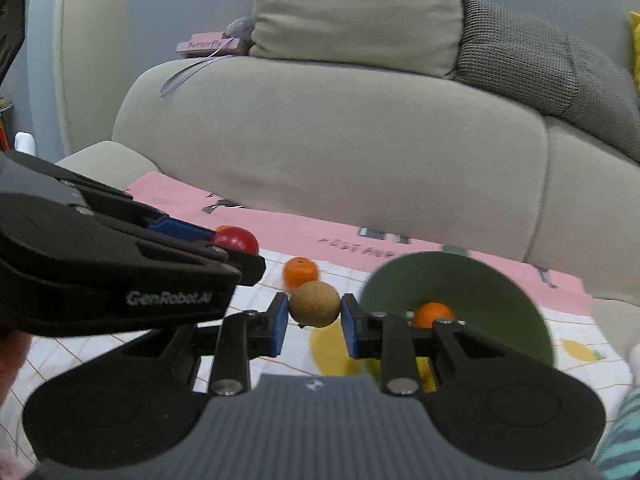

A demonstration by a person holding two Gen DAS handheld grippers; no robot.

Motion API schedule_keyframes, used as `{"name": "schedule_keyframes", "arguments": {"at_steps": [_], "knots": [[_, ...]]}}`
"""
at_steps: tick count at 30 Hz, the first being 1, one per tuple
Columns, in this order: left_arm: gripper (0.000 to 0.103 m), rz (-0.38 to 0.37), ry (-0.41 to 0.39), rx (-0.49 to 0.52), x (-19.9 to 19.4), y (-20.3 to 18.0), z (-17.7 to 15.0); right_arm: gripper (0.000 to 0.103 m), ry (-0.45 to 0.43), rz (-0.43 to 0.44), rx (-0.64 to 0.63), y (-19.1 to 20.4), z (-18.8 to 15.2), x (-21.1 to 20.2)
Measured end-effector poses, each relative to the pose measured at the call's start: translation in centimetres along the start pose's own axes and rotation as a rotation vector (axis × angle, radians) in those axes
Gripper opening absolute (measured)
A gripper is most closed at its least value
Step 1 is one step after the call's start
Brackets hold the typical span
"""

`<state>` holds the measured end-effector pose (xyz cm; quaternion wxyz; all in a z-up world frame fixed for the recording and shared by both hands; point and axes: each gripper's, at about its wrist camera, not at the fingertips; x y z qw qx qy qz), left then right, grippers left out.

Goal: Organize fruits
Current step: 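Carry the tomato and kiwi over the colander and open both tools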

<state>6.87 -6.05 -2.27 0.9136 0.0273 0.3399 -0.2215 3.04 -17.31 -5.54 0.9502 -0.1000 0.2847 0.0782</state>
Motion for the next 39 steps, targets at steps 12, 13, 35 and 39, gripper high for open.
{"name": "schedule_keyframes", "arguments": {"at_steps": [12, 13, 35, 39], "knots": [[0.032, -0.07, -0.003, 0.109, 0.4, -6.6, 1.5, 0.025, 0.011, -0.075, 0.034, -5.8, -1.7, -3.1], [0.032, -0.079, 0.002, 0.115, 0.7, -7.0, 1.7, 0.025, 0.016, -0.076, 0.038, -6.4, -1.8, -3.2], [0.032, -0.221, 0.246, 0.068, 9.9, -9.8, 3.1, 0.025, 0.225, 0.013, 0.097, -15.9, -4.5, 1.5], [0.032, -0.23, 0.305, 0.027, 11.4, -9.0, 2.8, 0.025, 0.259, 0.054, 0.113, -16.1, -4.7, 2.3]]}}
Point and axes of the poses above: each gripper's, at about its wrist camera, not at the fingertips, and x roughly the way its jaws point, y to its left, z to its top, and after that the axes turned 7 degrees about -x, right-handed
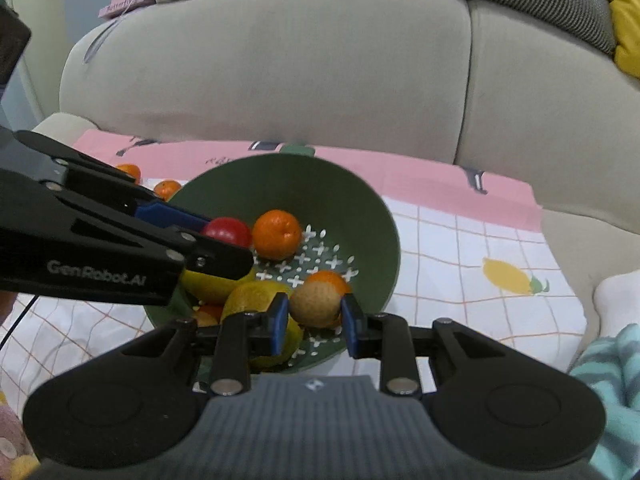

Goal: Organize fruits
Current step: 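Carry the tomato and kiwi over the colander and open both tools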

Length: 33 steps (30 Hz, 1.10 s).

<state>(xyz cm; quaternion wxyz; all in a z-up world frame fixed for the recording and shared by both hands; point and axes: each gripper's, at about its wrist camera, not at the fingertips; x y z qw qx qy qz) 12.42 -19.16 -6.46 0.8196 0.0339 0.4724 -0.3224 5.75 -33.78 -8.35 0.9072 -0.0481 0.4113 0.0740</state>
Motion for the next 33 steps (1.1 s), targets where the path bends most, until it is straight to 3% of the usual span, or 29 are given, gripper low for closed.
{"name": "schedule_keyframes", "arguments": {"at_steps": [9, 18, 27, 29, 31, 33], "knots": [[0.032, -0.034, 0.054, -0.088, 2.2, 1.7, 0.3, 0.025, 0.112, 0.036, -0.08, 0.2, 0.6, 2.4], [0.032, -0.066, 0.086, -0.166, 3.5, 3.1, 0.3, 0.026, 0.165, 0.058, -0.132, 0.0, 1.2, 3.6], [0.033, -0.059, 0.095, -0.159, 3.6, 2.9, 0.4, 0.026, 0.171, 0.071, -0.124, -0.3, 1.4, 3.8], [0.033, -0.053, 0.091, -0.15, 3.2, 2.7, 0.4, 0.028, 0.168, 0.074, -0.118, -0.4, 1.4, 3.6], [0.033, -0.042, 0.077, -0.128, 2.7, 2.5, 0.4, 0.038, 0.158, 0.08, -0.104, -0.5, 1.5, 3.4], [0.033, -0.041, 0.084, -0.107, 2.1, 2.2, 0.3, 0.038, 0.15, 0.088, -0.091, -0.6, 1.5, 3.1]]}}
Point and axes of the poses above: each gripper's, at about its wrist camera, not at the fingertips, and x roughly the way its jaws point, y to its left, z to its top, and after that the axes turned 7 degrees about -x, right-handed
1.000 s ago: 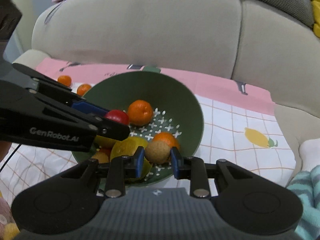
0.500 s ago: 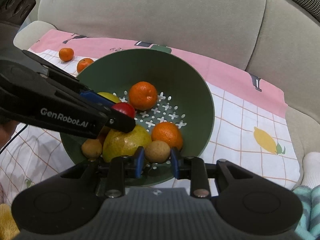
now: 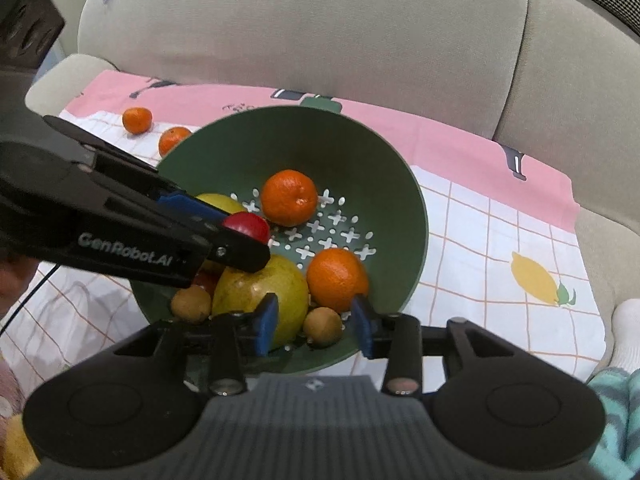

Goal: Organize fruits
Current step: 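Carry the tomato and kiwi over the colander and open both tools, then withdraw both tools from the colander toward the two remaining mandarins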

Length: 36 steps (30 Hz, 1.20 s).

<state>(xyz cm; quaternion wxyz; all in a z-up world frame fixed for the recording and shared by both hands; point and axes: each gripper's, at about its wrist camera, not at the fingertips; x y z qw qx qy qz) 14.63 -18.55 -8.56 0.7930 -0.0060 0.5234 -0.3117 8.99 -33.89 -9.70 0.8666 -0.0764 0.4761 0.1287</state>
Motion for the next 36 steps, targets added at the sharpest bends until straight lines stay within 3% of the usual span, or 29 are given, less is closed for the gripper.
{"name": "schedule_keyframes", "arguments": {"at_steps": [11, 24, 36], "knots": [[0.033, 0.049, 0.105, -0.049, -0.3, 0.9, -1.5, 0.046, -0.018, 0.005, 0.008, 0.8, -0.2, -0.5], [0.038, 0.05, 0.087, -0.087, -1.1, 1.4, -1.5, 0.049, -0.025, -0.003, 0.007, 1.2, -0.3, -1.3], [0.04, 0.084, -0.03, -0.049, -6.6, 0.9, -2.4, 0.068, -0.059, -0.04, 0.03, 3.0, -0.1, -4.1]]}}
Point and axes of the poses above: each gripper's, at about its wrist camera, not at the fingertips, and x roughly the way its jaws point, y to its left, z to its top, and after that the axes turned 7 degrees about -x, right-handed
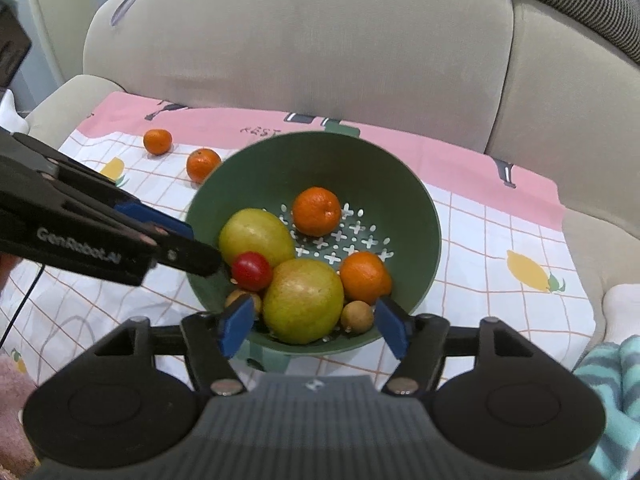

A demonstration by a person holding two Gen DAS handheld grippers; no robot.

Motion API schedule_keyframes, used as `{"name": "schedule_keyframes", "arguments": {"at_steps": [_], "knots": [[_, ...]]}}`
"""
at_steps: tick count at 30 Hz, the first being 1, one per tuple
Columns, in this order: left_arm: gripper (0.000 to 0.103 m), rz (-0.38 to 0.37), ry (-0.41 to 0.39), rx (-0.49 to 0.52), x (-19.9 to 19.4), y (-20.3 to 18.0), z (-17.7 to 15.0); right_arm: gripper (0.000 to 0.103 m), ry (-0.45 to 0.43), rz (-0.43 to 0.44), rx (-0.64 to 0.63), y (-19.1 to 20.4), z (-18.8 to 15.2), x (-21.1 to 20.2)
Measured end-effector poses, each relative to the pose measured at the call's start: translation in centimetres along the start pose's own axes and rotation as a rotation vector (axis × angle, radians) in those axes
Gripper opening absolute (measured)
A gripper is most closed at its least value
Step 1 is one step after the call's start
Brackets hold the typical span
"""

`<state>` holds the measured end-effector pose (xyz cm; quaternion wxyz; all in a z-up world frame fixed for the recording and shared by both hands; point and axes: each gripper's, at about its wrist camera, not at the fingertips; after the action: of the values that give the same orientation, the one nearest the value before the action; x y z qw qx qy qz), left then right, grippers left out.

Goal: Organize fruits
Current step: 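Withdraw both tools from the colander toward the two remaining mandarins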

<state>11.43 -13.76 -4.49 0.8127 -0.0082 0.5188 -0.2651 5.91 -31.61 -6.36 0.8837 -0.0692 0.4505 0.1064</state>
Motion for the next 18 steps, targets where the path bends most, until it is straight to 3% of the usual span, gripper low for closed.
{"name": "schedule_keyframes", "arguments": {"at_steps": [10, 18], "knots": [[0.042, 0.096, -0.156, 0.039, -5.2, 1.5, -1.4, 0.077, -0.092, -0.026, 0.074, 3.2, 0.7, -3.0], [0.043, 0.177, -0.244, 0.038, -7.9, 4.8, -3.1, 0.08, -0.192, -0.081, 0.132, 8.0, 1.1, -3.5]]}}
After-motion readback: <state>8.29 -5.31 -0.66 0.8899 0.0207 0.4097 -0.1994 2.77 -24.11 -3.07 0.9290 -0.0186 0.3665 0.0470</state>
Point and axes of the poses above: each gripper's, at about its wrist camera, not at the fingertips, and x roughly the way its jaws point, y to its left, z to its top, and after that the axes turned 7 degrees about -x, right-handed
